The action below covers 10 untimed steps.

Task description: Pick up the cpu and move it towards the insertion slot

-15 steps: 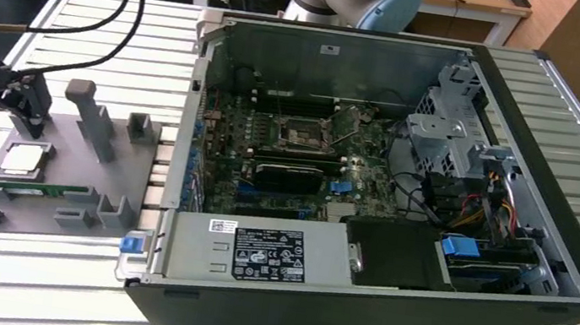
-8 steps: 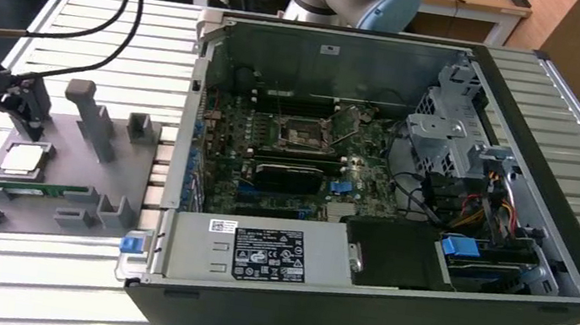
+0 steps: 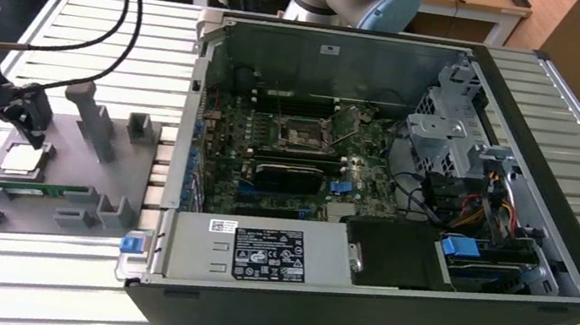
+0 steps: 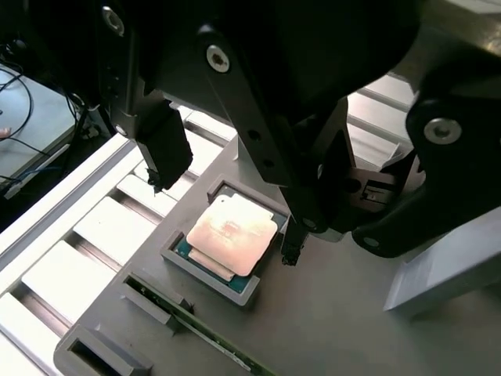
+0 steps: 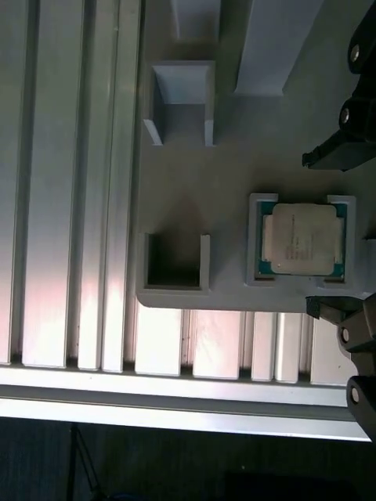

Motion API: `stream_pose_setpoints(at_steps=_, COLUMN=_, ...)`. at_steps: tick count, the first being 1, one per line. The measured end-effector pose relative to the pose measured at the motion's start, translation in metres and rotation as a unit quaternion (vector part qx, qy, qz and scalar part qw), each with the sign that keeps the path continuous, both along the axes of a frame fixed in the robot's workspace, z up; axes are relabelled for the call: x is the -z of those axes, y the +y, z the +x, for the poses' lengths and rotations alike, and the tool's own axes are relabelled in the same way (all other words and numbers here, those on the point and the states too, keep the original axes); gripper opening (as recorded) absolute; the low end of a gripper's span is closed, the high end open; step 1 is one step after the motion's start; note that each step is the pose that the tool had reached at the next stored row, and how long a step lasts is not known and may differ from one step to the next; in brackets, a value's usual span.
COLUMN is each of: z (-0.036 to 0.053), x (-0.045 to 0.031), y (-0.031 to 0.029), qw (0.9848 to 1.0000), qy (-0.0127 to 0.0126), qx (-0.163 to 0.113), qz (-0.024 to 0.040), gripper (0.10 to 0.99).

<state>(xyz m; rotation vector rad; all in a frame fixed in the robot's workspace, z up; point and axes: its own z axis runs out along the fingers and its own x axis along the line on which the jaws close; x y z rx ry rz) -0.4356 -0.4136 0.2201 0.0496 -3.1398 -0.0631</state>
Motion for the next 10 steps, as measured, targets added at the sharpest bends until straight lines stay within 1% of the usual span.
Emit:
stream_pose_setpoints(at_steps=7, z=0.0, x=0.0122, y=-0.0001, qw=1.0, qy=0.0001, qx=0.0, qz=0.0, gripper=0.741)
stream_pose_setpoints(at_steps=10, z=0.0, x=0.0162, y=-0.0001, qw=1.0, qy=0.0001, qx=0.0, qz=0.0, gripper=0.741)
